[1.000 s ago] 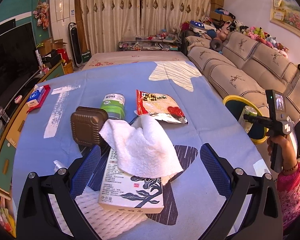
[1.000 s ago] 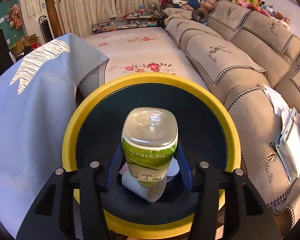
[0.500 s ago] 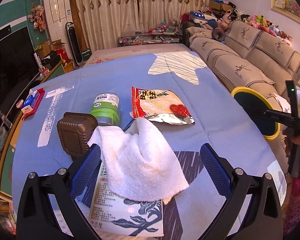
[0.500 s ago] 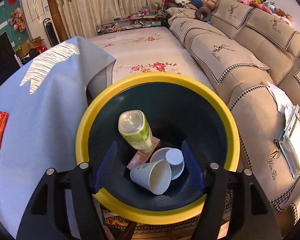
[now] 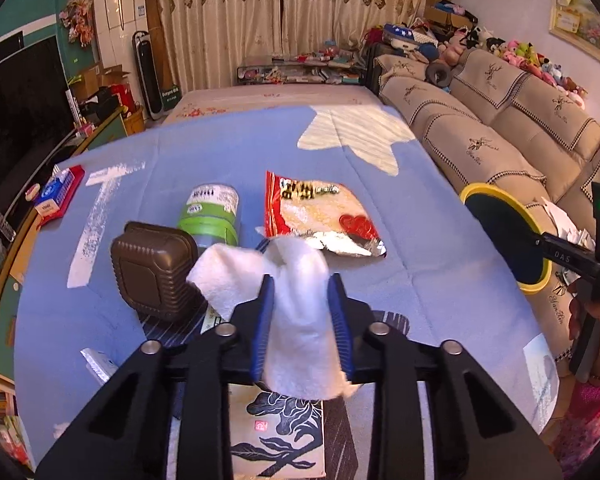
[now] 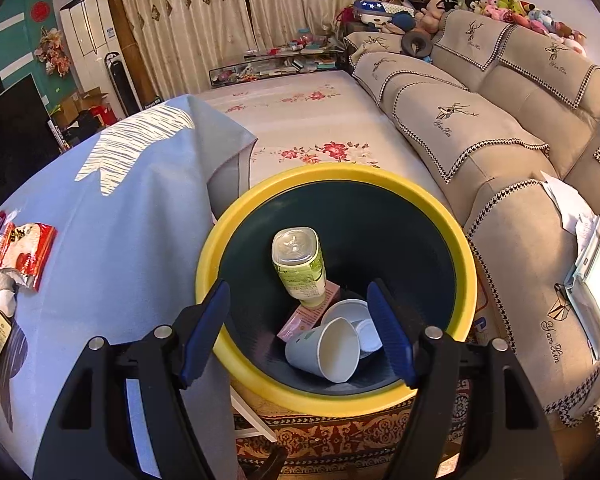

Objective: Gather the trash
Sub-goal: 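Pinch the white tissue with the left gripper and lift it, then carry the tissue over the yellow bin and open the left gripper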

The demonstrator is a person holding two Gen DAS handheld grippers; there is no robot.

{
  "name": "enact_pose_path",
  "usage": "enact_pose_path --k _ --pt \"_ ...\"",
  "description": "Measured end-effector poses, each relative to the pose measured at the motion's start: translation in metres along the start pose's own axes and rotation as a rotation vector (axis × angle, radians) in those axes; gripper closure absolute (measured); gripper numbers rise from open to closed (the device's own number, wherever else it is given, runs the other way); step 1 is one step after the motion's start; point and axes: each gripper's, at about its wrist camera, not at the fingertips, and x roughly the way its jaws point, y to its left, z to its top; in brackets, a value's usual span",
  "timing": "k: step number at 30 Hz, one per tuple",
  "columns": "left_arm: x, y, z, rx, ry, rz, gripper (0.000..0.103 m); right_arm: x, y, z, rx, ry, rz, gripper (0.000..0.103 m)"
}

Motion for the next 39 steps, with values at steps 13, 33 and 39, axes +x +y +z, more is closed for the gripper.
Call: enact_pose_path --k 13,33,39 --pt "-0.016 -0.003 0.014 0.003 0.045 0.019 0.034 -0.032 -0.007 -0.013 0.024 -0.044 0.056 0.034" --pt "-0.008 -0.012 0.018 0.086 0.028 0.046 0.098 -0.043 -0.010 -0.019 0.042 -0.060 0.099 0.034" --pt "-0.066 -0.022 0.035 0.115 -0.104 0.045 0.098 -0.053 -0.009 -0.021 0.042 -0.072 0.128 0.034"
